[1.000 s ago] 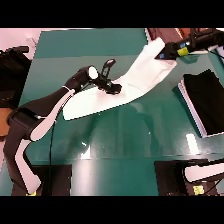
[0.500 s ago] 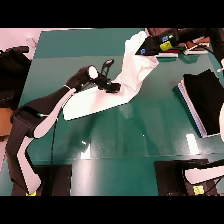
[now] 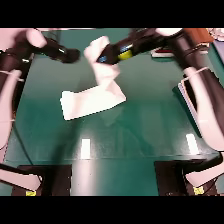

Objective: Fold the shirts.

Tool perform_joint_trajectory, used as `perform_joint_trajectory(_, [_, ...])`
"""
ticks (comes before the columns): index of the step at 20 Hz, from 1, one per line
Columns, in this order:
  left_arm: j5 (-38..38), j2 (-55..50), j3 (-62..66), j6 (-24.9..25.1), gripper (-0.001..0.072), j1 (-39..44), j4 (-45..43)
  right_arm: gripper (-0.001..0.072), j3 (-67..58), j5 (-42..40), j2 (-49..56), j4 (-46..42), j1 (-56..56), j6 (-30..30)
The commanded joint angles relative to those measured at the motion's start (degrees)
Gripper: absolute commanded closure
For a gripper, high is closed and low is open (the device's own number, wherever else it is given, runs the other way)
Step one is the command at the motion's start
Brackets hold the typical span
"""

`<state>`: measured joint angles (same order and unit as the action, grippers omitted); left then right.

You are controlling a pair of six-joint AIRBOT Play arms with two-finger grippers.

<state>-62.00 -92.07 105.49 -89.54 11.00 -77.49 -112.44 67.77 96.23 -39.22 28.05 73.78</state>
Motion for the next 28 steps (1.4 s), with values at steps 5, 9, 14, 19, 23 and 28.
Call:
perform_joint_trajectory(5, [-2.47,13.75,0.09,0.07,0.0682,-9.68,-5.31,0.0259,-3.93,-20.28,11.98,4.26,14.45,-4.61])
perform_joint_trajectory(9, [-3.02,13.84,-0.09,0.26,0.0682,-9.11,-3.45,0.026,1.53,-14.25,6.56,-3.17,4.94,-3.41])
perform_joint_trajectory(14, [-1.81,13.44,-0.09,3.06,0.0683,-4.26,-3.1,0.0111,16.31,-2.56,2.58,-11.47,-11.76,0.81])
perform_joint_trajectory(19, [-0.61,11.67,-0.09,3.04,0.0682,-1.88,-2.14,0.0027,25.73,1.92,7.69,-6.19,-18.6,2.71])
perform_joint_trajectory(23, [-0.61,10.78,-0.09,3.04,0.0682,-1.75,-1.53,0.0038,25.66,-0.68,13.25,3.78,-14.43,0.2])
perform_joint_trajectory(28, [-0.68,10.75,-0.09,3.08,0.0682,-1.75,-1.53,0.0052,15.39,-2.38,21.33,6.69,-7.28,-0.11])
